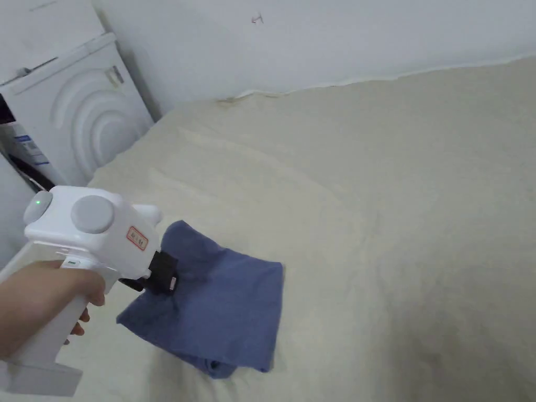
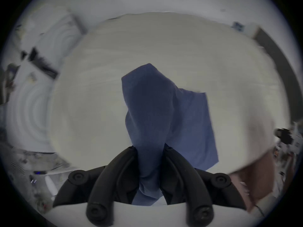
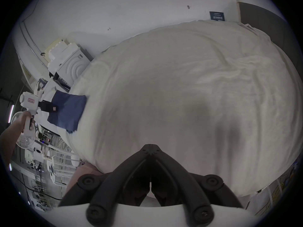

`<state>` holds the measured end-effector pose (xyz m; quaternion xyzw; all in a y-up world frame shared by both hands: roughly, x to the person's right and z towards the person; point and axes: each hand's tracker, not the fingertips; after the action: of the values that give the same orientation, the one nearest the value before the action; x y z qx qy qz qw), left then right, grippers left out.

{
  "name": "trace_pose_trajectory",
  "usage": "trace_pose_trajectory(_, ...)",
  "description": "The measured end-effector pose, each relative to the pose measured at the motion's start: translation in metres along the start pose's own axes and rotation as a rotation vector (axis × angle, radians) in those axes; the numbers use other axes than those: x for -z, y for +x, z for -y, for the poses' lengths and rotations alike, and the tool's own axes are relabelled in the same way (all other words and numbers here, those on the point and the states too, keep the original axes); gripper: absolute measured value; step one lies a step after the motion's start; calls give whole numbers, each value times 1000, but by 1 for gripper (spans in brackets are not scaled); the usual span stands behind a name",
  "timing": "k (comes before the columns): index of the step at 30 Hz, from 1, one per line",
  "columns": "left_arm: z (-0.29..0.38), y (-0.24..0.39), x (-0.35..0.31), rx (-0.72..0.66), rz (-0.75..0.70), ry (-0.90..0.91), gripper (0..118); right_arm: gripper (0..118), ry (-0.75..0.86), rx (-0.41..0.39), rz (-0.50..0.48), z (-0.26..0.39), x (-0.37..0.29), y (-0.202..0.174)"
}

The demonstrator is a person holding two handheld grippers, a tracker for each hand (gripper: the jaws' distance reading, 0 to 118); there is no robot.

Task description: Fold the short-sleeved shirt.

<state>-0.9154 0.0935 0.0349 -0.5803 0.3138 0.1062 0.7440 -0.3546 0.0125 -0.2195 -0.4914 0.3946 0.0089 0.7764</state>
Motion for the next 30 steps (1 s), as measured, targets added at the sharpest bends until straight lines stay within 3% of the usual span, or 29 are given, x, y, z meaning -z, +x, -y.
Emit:
trace_pose_trajectory(4, -6, -72, 27, -103, -122, -38, 21, 0, -50, -13, -32, -3, 15, -28)
trace_pose_trajectory(7, 1, -94, 33, -197, -80, 8, 24, 0, -88, 60, -104, -5, 17, -36)
trace_pose_trajectory(8, 4, -97, 34, -214, -78, 23, 39, 0, -88, 64, -115, -6, 15, -37)
trace_pose_trajectory(9, 6, -102, 33, -244, -97, 50, 77, 0, -88, 62, -117, -9, 13, -39)
trace_pose_trajectory(10, 9, -107, 31, -284, -104, 69, 100, 0, -85, 58, -116, -11, 10, -40)
trace_pose_trajectory(11, 11, -111, 30, -311, -73, 73, 110, 0, -78, 51, -111, -13, 8, -40)
trace_pose_trajectory(17, 27, -84, -6, -302, 30, 143, 110, 0, 4, 50, -65, -14, -17, -30)
trace_pose_trajectory(20, 38, -34, -36, -308, 217, 227, 103, 0, 99, 27, -5, -9, -40, -20)
trace_pose_trajectory(22, 48, 17, -63, -254, 318, 355, 76, 0, 155, 11, 51, -7, -58, -13)
trace_pose_trajectory(23, 54, 43, -75, -203, 324, 423, 47, 0, 174, 14, 76, -7, -67, -10)
trace_pose_trajectory(24, 61, 66, -89, -165, 335, 479, 47, 0, 195, 28, 93, -7, -77, -7)
trace_pose_trajectory(25, 70, 92, -102, -143, 334, 541, 35, 0, 217, 46, 87, -8, -88, -4)
trace_pose_trajectory(26, 76, 113, -111, -124, 344, 574, 9, 0, 235, 61, 78, -9, -97, -1)
trace_pose_trajectory(27, 86, 134, -122, -110, 348, 630, 0, 0, 255, 69, 60, -9, -109, 2)
trace_pose_trajectory(30, 111, 179, -141, -65, 518, 714, 0, 0, 352, 37, 58, -10, -144, -2)
